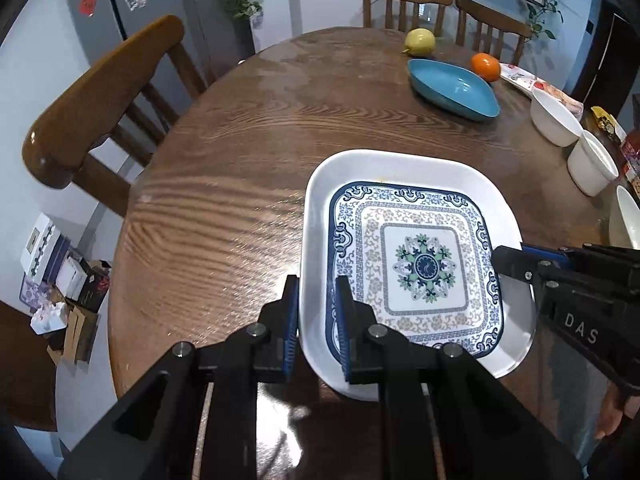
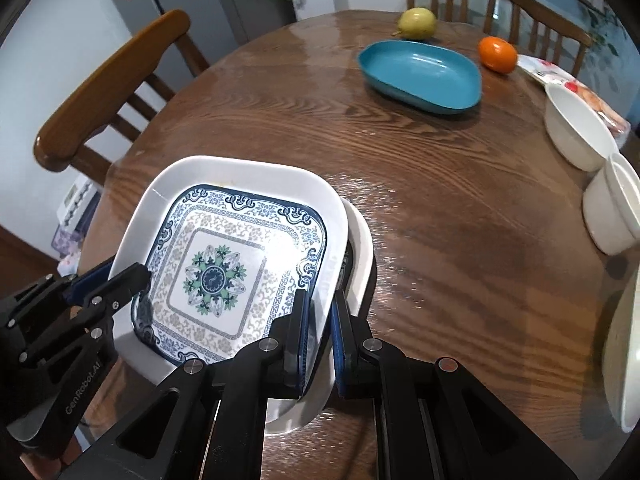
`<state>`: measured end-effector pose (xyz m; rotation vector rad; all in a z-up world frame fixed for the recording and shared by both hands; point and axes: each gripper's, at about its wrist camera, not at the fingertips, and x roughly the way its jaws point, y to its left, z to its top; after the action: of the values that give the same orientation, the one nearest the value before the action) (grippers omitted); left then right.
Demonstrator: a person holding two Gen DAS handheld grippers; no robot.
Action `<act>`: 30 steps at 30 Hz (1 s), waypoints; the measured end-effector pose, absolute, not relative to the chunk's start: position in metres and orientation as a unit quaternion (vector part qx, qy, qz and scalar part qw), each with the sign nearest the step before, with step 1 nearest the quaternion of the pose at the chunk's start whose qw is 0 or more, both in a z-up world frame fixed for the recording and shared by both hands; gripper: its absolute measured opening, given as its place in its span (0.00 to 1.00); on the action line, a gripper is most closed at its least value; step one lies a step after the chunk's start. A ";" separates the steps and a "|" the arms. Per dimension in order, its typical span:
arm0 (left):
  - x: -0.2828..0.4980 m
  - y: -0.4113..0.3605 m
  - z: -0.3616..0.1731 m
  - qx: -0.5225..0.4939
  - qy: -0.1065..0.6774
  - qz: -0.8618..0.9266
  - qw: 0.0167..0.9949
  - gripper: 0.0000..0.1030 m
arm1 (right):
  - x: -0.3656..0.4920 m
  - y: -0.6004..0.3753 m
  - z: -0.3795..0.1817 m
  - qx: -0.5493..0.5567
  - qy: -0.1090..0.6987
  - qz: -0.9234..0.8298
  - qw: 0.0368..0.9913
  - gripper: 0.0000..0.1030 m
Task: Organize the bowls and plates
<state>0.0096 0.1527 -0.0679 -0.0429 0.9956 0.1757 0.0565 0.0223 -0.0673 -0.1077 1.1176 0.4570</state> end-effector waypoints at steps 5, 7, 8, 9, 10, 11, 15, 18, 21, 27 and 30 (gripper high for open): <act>0.012 0.148 -0.068 -0.018 0.479 0.077 0.874 0.14 | 0.055 0.015 -0.066 -0.045 0.524 0.208 0.824 0.12; 0.014 0.147 -0.068 -0.020 0.480 0.077 0.874 0.14 | 0.054 0.014 -0.065 -0.046 0.523 0.207 0.826 0.12; 0.014 0.148 -0.068 -0.020 0.480 0.077 0.873 0.14 | 0.053 0.014 -0.064 -0.045 0.522 0.207 0.826 0.12; 0.014 0.147 -0.068 -0.021 0.481 0.077 0.873 0.14 | 0.052 0.014 -0.063 -0.045 0.521 0.206 0.827 0.12; 0.014 0.146 -0.068 -0.021 0.481 0.077 0.873 0.15 | 0.051 0.014 -0.063 -0.046 0.520 0.205 0.828 0.12; 0.014 0.146 -0.068 -0.020 0.481 0.077 0.873 0.15 | 0.051 0.013 -0.062 -0.047 0.518 0.206 0.829 0.12; 0.012 0.143 -0.067 -0.019 0.481 0.077 0.873 0.15 | 0.048 0.010 -0.060 -0.044 0.517 0.206 0.830 0.12; 0.011 0.142 -0.066 -0.016 0.480 0.078 0.874 0.14 | 0.047 0.010 -0.059 -0.044 0.518 0.204 0.830 0.12; 0.011 0.141 -0.066 -0.013 0.481 0.078 0.873 0.14 | 0.046 0.011 -0.059 -0.043 0.517 0.203 0.830 0.12; 0.010 0.138 -0.062 -0.009 0.475 0.075 0.877 0.16 | 0.044 0.008 -0.057 -0.038 0.516 0.199 0.833 0.12; 0.007 0.138 -0.059 -0.008 0.471 0.075 0.879 0.16 | 0.043 0.003 -0.055 -0.036 0.512 0.189 0.837 0.16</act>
<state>0.0073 0.1382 -0.0589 -0.0175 0.9827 0.1574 0.0434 0.0034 -0.0551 -0.0761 1.0843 0.3994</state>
